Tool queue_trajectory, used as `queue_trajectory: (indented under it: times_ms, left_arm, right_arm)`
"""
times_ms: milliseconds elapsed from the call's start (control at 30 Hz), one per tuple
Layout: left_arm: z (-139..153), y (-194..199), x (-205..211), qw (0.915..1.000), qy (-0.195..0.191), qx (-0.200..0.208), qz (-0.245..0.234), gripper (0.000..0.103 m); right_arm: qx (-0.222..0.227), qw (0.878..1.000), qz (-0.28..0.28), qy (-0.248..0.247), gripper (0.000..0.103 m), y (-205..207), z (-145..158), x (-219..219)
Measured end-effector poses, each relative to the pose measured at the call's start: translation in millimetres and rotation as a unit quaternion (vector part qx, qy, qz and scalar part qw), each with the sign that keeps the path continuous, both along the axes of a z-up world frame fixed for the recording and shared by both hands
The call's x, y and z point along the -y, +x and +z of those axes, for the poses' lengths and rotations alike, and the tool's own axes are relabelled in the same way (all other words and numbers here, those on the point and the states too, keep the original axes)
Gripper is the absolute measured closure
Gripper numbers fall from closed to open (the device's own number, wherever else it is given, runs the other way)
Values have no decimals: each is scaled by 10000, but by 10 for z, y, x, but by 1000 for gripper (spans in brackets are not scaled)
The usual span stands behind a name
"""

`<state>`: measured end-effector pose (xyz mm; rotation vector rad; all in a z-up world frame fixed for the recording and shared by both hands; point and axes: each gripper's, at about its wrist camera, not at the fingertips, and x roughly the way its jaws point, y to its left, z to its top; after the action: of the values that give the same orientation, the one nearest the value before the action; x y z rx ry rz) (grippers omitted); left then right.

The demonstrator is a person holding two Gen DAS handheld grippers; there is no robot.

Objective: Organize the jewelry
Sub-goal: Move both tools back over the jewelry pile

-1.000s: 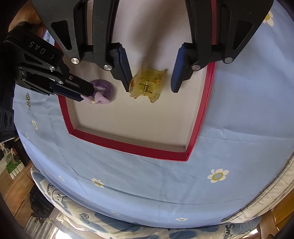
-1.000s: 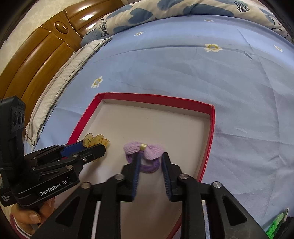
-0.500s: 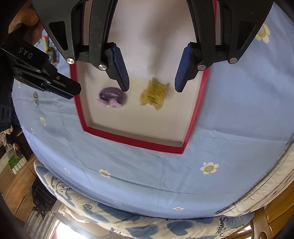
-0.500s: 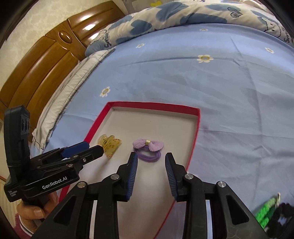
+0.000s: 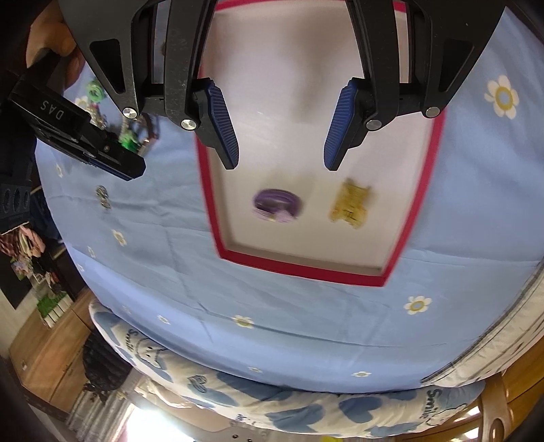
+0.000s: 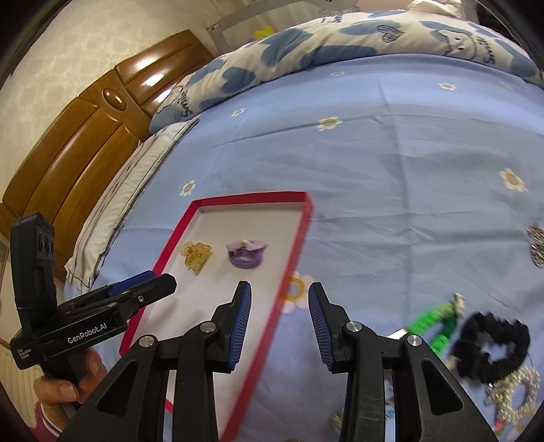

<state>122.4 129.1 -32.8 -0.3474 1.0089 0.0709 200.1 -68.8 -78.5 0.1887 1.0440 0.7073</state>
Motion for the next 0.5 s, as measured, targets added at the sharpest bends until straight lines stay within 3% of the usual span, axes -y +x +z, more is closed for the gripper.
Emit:
queue_trajectory:
  times_ms: [500]
  left_arm:
    - [76, 52, 700, 9981, -99, 33, -607, 52]
  right_arm:
    - [44, 9972, -739, -82, 62, -198, -31, 918]
